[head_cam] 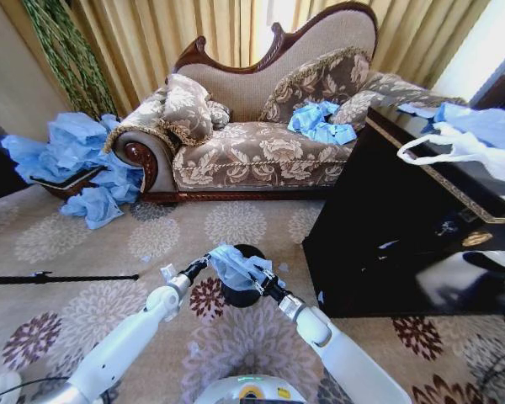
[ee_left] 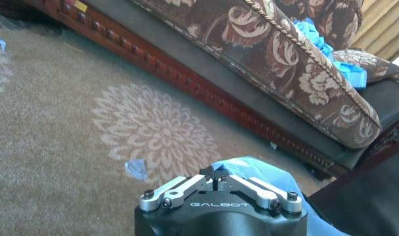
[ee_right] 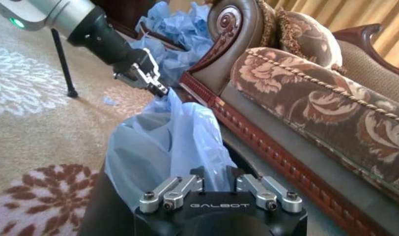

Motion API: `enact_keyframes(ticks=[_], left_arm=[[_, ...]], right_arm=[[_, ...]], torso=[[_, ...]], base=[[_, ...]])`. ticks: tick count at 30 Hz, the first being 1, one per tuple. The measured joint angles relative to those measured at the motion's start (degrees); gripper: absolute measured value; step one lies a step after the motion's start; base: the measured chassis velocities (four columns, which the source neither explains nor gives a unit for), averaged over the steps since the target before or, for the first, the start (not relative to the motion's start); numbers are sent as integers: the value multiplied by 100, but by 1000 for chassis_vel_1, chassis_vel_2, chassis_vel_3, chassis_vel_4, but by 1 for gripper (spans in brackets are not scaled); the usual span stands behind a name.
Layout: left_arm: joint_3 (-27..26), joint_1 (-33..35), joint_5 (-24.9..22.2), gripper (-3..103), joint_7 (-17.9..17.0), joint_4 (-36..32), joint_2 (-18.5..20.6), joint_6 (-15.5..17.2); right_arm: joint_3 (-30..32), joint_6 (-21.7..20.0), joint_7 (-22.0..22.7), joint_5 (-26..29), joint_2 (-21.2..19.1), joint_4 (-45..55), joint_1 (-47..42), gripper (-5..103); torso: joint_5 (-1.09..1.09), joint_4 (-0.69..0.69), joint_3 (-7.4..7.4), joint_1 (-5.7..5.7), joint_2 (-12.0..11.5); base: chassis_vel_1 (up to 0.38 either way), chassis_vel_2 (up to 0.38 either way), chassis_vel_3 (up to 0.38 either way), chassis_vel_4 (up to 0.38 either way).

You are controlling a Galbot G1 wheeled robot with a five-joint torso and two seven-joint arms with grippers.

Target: Place a garbage bag over the trash bin.

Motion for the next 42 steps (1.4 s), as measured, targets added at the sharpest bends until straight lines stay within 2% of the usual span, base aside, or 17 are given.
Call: enact_keyframes(ticks=[1,5,9,21,24,33,42], left_arm=[[0,0,0,0,0,0,0,0],[19,-36,-8,0,3,12,-3,0],[33,-49,-13,0,5,21,1,0],[208,-190,19,0,58,116,-11,-19],[250,-230,30,0,67,153,-44,-23],[277,-276,35,0,76,181,-55,-24],[314,-299,47,0,76,215,-96,-21]], right_arm=[[0,0,0,0,0,0,0,22],[0,56,75,1,12,-45,58,7],[27,193,113,10,42,-127,100,1],[209,358,236,429,185,-386,338,0],[287,355,204,719,290,-573,452,0],[493,33,63,1580,448,-884,732,0],[748,-182,-44,2033,607,-1291,850,0]], torso=[[0,0,0,0,0],[0,0,0,0,0],[0,0,0,0,0],[0,-1,0,0,0],[0,0,0,0,0],[0,1,0,0,0],[0,0,0,0,0]], base=[[0,0,0,0],[0,0,0,0],[0,0,0,0],[0,0,0,0],[0,0,0,0],[0,0,0,0],[0,0,0,0]])
